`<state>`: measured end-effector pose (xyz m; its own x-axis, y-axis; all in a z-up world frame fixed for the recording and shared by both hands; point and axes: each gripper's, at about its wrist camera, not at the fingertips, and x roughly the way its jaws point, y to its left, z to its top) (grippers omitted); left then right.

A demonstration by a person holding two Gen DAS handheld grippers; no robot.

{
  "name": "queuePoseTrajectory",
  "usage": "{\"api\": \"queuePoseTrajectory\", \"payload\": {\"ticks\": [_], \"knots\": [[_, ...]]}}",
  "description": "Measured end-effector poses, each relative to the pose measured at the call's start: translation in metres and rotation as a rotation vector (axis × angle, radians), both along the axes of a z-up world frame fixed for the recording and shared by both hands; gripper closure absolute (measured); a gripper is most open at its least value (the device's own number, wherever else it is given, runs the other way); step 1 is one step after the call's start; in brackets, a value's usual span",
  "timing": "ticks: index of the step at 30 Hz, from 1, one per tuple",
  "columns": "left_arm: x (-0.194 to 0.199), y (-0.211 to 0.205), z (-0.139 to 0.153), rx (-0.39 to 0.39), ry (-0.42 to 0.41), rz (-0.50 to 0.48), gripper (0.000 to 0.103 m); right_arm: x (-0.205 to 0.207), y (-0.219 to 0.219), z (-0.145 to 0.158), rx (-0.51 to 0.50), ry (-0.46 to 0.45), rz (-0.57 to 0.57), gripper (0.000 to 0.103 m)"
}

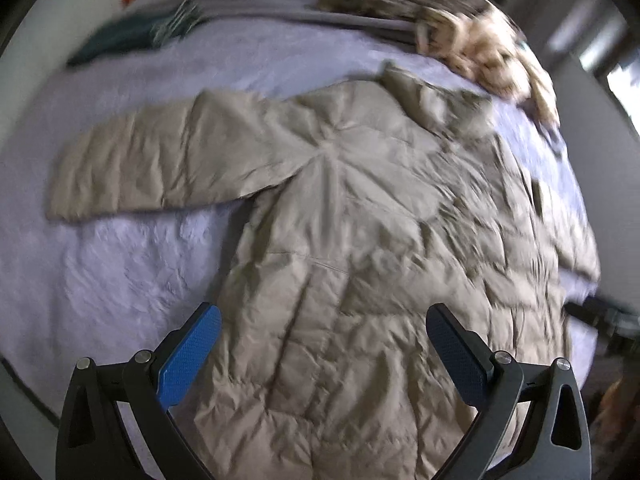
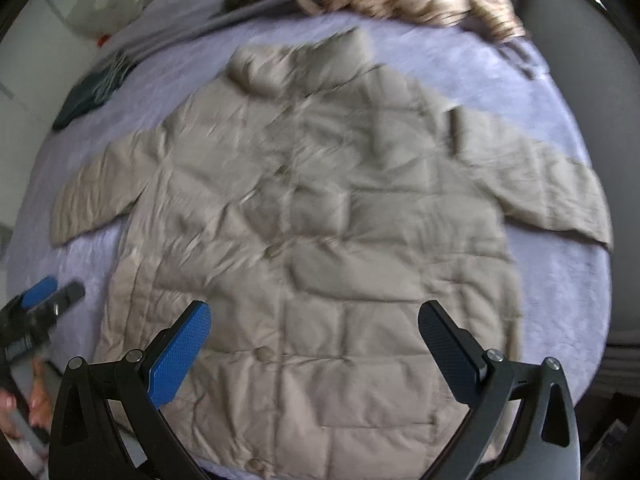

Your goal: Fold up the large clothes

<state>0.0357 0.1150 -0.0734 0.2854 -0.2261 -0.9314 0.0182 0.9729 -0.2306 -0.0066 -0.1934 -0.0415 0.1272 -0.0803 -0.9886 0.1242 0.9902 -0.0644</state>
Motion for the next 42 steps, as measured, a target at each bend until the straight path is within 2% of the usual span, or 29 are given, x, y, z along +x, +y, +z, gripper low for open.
{"api": "queuePoseTrajectory", "payload": {"ticks": [1, 5, 8, 11, 13, 16, 17, 18, 19, 20, 21, 22, 23, 25, 26, 27, 28, 30, 33, 37, 39, 42], "knots": [[0.006, 0.014, -0.010, -0.032, 0.010, 0.032, 0.000, 0.008, 0.010, -0.014, 0.028, -0.036, 0.023, 0.000], [0.037, 0.086, -0.064, -0.155, 0.059, 0.211, 0.000, 0.025, 0.038, -0.047, 0.080, -0.023, 0.061, 0.000], [0.063, 0.130, -0.100, -0.196, 0.078, 0.318, 0.007, 0.038, 0.063, -0.069, 0.102, -0.034, 0.086, 0.000], [0.089, 0.164, -0.129, -0.208, 0.078, 0.406, 0.007, 0.054, 0.088, -0.093, 0.132, -0.024, 0.109, 0.000], [0.104, 0.179, -0.138, -0.229, 0.061, 0.441, 0.007, 0.065, 0.101, -0.104, 0.159, -0.027, 0.118, 0.000], [0.130, 0.195, -0.140, -0.237, -0.007, 0.470, 0.007, 0.086, 0.114, -0.118, 0.169, -0.056, 0.117, 0.000], [0.139, 0.200, -0.139, -0.225, -0.033, 0.482, 0.011, 0.092, 0.119, -0.119, 0.179, -0.068, 0.113, 0.000], [0.146, 0.203, -0.139, -0.213, -0.047, 0.491, 0.016, 0.102, 0.121, -0.122, 0.190, -0.087, 0.110, 0.000], [0.155, 0.207, -0.138, -0.191, -0.062, 0.495, 0.036, 0.109, 0.126, -0.124, 0.205, -0.106, 0.108, 0.000], [0.162, 0.211, -0.138, -0.176, -0.072, 0.488, 0.070, 0.115, 0.132, -0.123, 0.225, -0.123, 0.106, 0.000], [0.168, 0.215, -0.138, -0.190, -0.086, 0.471, 0.088, 0.124, 0.136, -0.126, 0.235, -0.139, 0.103, 0.000], [0.171, 0.221, -0.136, -0.232, -0.102, 0.468, 0.096, 0.134, 0.141, -0.129, 0.244, -0.148, 0.096, 0.000], [0.173, 0.225, -0.130, -0.238, -0.120, 0.479, 0.096, 0.141, 0.146, -0.128, 0.262, -0.151, 0.089, 0.000], [0.171, 0.222, -0.109, -0.163, -0.183, 0.454, 0.096, 0.159, 0.155, -0.133, 0.307, -0.174, 0.073, 0.002], [0.168, 0.215, -0.096, -0.126, -0.215, 0.419, 0.096, 0.164, 0.160, -0.131, 0.350, -0.193, 0.067, 0.007], [0.165, 0.211, -0.088, -0.099, -0.235, 0.395, 0.096, 0.171, 0.164, -0.132, 0.402, -0.212, 0.061, 0.029], [0.161, 0.204, -0.075, -0.060, -0.265, 0.358, 0.096, 0.180, 0.170, -0.139, 0.459, -0.210, 0.055, 0.060], [0.157, 0.186, -0.049, -0.015, -0.324, 0.286, 0.096, 0.201, 0.182, -0.167, 0.567, -0.164, 0.030, 0.081], [0.152, 0.165, -0.014, -0.022, -0.399, 0.194, 0.096, 0.213, 0.202, -0.200, 0.688, -0.125, -0.002, 0.086], [0.156, 0.107, 0.013, -0.048, -0.450, 0.018, 0.096, 0.215, 0.224, -0.232, 0.718, -0.077, -0.019, 0.090], [0.165, 0.057, 0.021, -0.072, -0.479, -0.090, 0.096, 0.212, 0.232, -0.239, 0.748, -0.052, 0.003, 0.090], [0.164, -0.006, 0.026, -0.114, -0.482, -0.195, 0.096, 0.200, 0.220, -0.224, 0.809, -0.041, 0.009, 0.090]]}}
